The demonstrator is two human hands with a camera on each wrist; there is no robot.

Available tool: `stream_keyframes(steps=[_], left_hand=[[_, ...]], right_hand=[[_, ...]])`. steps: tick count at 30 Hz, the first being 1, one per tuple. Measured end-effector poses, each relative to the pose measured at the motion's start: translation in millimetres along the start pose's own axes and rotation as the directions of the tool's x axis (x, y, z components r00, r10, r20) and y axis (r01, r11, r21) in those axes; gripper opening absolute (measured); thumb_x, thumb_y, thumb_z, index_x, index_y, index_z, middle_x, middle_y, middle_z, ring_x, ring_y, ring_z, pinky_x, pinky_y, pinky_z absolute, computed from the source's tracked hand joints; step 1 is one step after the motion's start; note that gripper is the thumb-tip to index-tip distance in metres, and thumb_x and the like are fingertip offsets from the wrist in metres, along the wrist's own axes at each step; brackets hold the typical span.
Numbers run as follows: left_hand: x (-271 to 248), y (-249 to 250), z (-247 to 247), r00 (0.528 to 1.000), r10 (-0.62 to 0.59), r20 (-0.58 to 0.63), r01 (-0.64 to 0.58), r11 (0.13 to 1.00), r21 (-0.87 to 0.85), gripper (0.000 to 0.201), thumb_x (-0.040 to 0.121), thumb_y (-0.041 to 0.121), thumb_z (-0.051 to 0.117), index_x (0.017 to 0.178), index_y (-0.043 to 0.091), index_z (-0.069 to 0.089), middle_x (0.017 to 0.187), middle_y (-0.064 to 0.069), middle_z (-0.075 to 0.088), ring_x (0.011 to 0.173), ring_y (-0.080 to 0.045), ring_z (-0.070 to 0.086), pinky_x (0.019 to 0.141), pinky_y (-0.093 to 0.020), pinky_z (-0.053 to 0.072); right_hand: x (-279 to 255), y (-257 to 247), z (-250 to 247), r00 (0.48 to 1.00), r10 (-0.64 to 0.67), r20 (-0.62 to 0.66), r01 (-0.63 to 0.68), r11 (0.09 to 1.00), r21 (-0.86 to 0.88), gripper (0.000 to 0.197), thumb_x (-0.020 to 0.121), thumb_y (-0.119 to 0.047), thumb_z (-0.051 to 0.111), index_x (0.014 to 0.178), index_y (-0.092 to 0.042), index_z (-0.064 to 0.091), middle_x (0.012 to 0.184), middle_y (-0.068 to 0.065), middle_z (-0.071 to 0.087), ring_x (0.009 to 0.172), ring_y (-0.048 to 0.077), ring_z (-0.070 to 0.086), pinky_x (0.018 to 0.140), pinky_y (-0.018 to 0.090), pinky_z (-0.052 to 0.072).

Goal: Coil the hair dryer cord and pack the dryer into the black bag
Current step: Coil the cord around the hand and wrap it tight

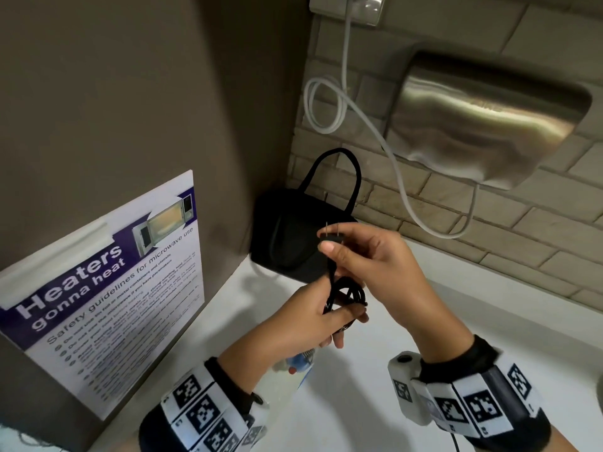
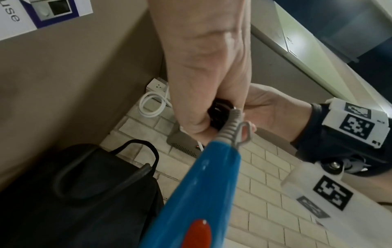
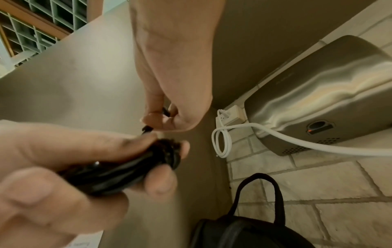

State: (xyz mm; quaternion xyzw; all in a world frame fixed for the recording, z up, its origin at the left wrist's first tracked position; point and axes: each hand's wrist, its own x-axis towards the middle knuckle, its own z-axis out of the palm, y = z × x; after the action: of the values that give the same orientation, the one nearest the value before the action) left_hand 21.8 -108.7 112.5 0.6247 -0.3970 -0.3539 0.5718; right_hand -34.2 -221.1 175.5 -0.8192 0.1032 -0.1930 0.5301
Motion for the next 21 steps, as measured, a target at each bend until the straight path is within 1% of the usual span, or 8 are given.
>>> stream_keyframes(steps=[3,4,7,9,12,15,18,21], left_hand=[[-2,3,-4,0.999,0.006,0.044,-0.006,1.000,-0.012,0.019,0.097,0.015,0.049,0.114,0.023,0.050,0.096,-0.005,0.073,0.056,-0.016,0.060,0.052,-0.029,0.047],[-3,4,-5,0.998,0.005,0.067,-0.002,0.999,-0.040,0.020,0.098,0.013,0.047,0.116,0.022,0.050,0.097,-0.007,0.072,0.061,-0.019,0.064,0.055,-0.029,0.050],[-7,2,-10,0.994,-0.016,0.108,0.033,0.987,-0.159,0.027,0.099,0.011,0.047,0.125,0.017,0.047,0.110,-0.015,0.069,0.086,-0.028,0.072,0.071,-0.030,0.057],[-7,2,-14,0.997,-0.014,0.077,0.033,0.967,-0.253,0.033,0.098,0.011,0.048,0.130,0.015,0.044,0.116,-0.015,0.067,0.095,-0.030,0.071,0.074,-0.030,0.057],[-8,0,-20,1.000,-0.008,0.004,0.009,0.943,-0.333,0.031,0.097,0.013,0.049,0.127,0.012,0.045,0.115,-0.012,0.067,0.093,-0.031,0.072,0.067,-0.026,0.056],[-7,-1,-18,0.998,-0.005,-0.055,-0.014,0.943,-0.333,0.026,0.096,0.019,0.051,0.122,0.014,0.051,0.110,-0.011,0.069,0.088,-0.032,0.073,0.064,-0.029,0.058],[-5,-5,-12,0.994,0.010,-0.106,-0.036,0.969,-0.243,0.021,0.097,0.024,0.051,0.116,0.020,0.056,0.099,-0.007,0.072,0.079,-0.030,0.073,0.056,-0.028,0.055],[-3,-8,-7,0.993,0.078,-0.089,-0.086,0.992,-0.091,0.015,0.098,0.029,0.047,0.108,0.023,0.057,0.093,-0.010,0.072,0.064,-0.029,0.070,0.049,-0.027,0.047]], right_hand=[[6,3,-5,0.997,0.047,-0.064,-0.039,0.992,0.117,0.018,0.086,-0.013,0.066,0.103,-0.010,0.070,0.085,0.026,0.065,0.062,0.014,0.059,0.059,0.021,0.052],[8,5,-6,0.994,0.073,-0.076,-0.061,0.986,0.152,0.018,0.086,-0.013,0.066,0.103,-0.008,0.070,0.085,0.025,0.065,0.063,0.014,0.058,0.059,0.022,0.051],[8,15,-6,0.992,0.117,-0.053,-0.106,0.978,0.180,0.018,0.088,-0.013,0.063,0.104,-0.006,0.067,0.084,0.011,0.066,0.067,0.012,0.057,0.063,0.025,0.050],[5,18,-9,0.992,0.114,-0.058,-0.102,0.978,0.182,0.016,0.090,-0.012,0.060,0.105,-0.006,0.063,0.089,0.009,0.069,0.066,0.009,0.057,0.061,0.022,0.049],[-1,20,-11,0.991,0.129,-0.041,-0.116,0.965,0.235,0.010,0.093,-0.013,0.055,0.102,-0.010,0.056,0.094,0.011,0.073,0.062,0.010,0.058,0.055,0.020,0.047],[-4,21,-13,0.988,0.152,0.005,-0.147,0.942,0.301,0.014,0.092,-0.012,0.055,0.104,-0.006,0.056,0.090,0.013,0.072,0.065,0.015,0.060,0.062,0.027,0.051],[-5,20,-12,0.992,0.119,0.035,-0.124,0.948,0.292,0.020,0.090,-0.009,0.056,0.109,-0.004,0.060,0.089,0.009,0.073,0.065,0.011,0.061,0.066,0.022,0.053],[-3,16,-10,0.997,0.074,-0.034,-0.063,0.965,0.253,0.018,0.092,-0.010,0.056,0.108,-0.003,0.062,0.084,0.005,0.072,0.061,0.010,0.057,0.061,0.020,0.050]])
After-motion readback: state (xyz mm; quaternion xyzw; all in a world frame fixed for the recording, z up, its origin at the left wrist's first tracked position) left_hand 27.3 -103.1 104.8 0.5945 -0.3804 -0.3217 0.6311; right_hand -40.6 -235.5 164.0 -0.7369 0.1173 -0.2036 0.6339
